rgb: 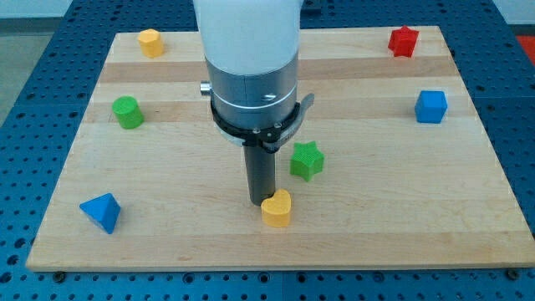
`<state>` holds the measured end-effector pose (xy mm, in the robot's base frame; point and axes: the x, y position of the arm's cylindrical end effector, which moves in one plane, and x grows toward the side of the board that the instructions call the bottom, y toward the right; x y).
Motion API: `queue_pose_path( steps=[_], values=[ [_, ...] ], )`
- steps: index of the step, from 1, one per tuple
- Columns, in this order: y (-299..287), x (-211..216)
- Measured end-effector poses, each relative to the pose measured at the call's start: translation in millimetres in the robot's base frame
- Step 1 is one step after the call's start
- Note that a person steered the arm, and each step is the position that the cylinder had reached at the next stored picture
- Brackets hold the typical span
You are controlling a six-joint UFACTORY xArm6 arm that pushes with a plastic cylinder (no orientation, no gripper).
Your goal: Move the green star to the bottom right
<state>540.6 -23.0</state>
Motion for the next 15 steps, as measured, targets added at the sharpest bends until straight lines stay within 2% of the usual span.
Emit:
queue_pose_path(
  steps=[1, 3, 4, 7, 10, 13, 15],
  values=[
    [-2.8, -8.2],
    [-6.8, -59.7],
    [5.4, -64.8],
    [76.0, -62.9],
    [83.4, -33.9],
    [122.0, -1.3],
    [149.1, -3.1]
  ],
)
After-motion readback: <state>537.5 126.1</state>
